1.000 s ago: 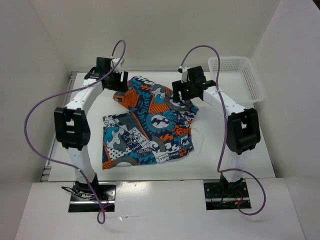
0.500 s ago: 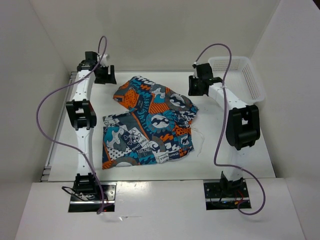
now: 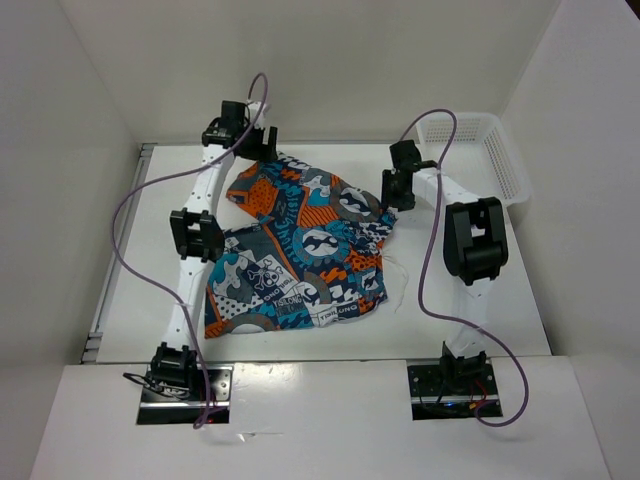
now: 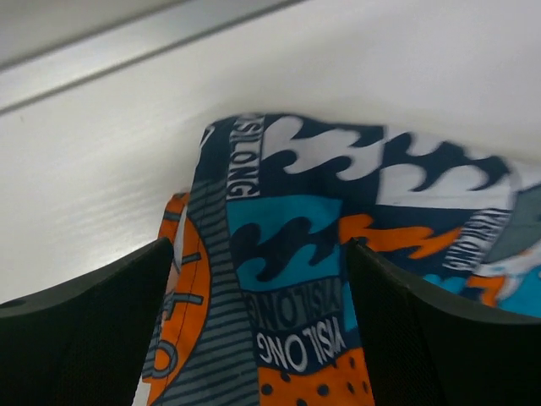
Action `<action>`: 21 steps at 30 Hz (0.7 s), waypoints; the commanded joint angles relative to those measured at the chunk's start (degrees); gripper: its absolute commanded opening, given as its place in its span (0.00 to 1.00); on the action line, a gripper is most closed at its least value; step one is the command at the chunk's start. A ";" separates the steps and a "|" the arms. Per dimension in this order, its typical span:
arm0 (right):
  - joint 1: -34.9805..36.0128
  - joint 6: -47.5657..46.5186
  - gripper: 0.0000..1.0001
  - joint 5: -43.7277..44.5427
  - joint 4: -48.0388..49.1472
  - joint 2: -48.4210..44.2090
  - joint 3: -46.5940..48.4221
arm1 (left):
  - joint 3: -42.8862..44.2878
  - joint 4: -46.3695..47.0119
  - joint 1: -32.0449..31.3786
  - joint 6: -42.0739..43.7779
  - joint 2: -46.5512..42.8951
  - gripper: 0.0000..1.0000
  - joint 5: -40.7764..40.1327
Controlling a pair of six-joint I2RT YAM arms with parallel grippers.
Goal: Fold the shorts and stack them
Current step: Fold the shorts
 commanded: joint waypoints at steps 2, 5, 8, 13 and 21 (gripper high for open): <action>0.29 0.76 0.52 2.03 -0.46 0.88 1.11 | 2.84 -4.11 -1.12 0.19 5.21 0.90 -10.43; 0.29 0.76 0.54 0.98 -0.46 2.11 1.11 | 5.67 -8.42 -1.12 0.19 7.41 0.90 -10.43; 0.29 0.15 0.57 -0.25 -0.99 2.64 0.50 | 3.93 -10.89 -1.12 0.19 7.94 0.89 -11.49; 0.29 -0.38 0.59 -4.02 -0.29 3.69 -3.28 | 8.47 -17.65 -1.12 0.19 10.48 0.61 -9.82; 0.82 -3.10 0.00 -2.27 1.73 4.92 -0.04 | 9.03 -28.11 -0.51 0.19 6.28 0.14 -6.30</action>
